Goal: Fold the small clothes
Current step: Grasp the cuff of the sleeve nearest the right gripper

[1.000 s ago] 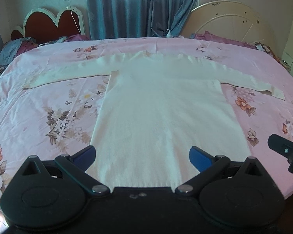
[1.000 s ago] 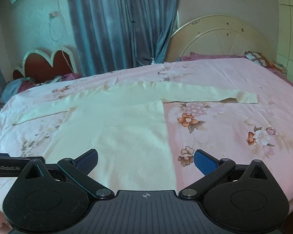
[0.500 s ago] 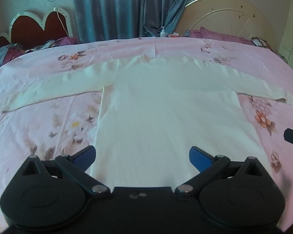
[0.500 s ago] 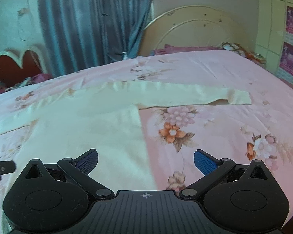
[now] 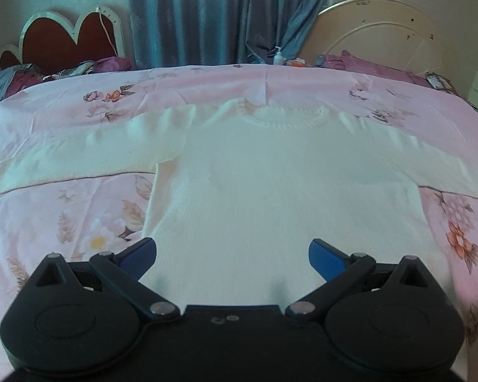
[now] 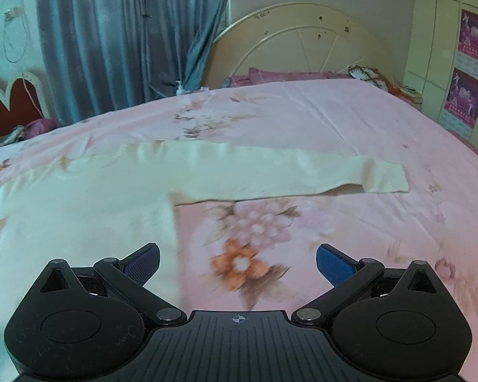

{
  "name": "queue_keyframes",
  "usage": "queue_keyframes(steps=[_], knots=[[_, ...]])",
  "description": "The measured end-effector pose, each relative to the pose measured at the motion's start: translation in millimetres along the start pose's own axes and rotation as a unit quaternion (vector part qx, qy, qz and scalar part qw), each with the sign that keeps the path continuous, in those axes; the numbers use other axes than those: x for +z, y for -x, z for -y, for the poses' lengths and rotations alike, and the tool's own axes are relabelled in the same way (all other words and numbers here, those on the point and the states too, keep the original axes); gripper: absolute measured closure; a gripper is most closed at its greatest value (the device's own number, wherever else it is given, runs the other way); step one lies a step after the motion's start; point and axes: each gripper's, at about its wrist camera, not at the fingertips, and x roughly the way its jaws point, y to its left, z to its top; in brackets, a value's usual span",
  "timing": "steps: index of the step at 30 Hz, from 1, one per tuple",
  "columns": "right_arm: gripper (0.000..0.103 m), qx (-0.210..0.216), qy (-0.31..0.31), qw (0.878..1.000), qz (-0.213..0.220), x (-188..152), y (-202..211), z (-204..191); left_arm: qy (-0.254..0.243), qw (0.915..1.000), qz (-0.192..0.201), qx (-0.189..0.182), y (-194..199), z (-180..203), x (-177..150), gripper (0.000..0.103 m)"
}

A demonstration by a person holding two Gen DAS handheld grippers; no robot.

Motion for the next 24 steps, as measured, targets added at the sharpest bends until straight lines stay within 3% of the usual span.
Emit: queue_keyframes(steps=[9, 12, 19, 24], knots=[[0.0, -0.028, -0.063, 0.997, -0.029, 26, -67, 102, -0.003, 0.9998, -0.006, 0.02, -29, 35, 8, 0.001], [0.0, -0.013, -0.104, 0.994, -0.037, 32, -84, 133, -0.008, 0.9996, -0.009, 0.026, -34, 45, 10, 0.001], [0.001, 0.033, -0.151, 0.987, -0.038, 43, -116, 155, -0.011, 0.9993, -0.015, 0.034, -46, 57, 14, 0.001], [0.001, 0.026, -0.179, 0.983, -0.02, 51, -136, 171, -0.008, 0.9988, -0.02, 0.043, -54, 57, 16, 0.001]])
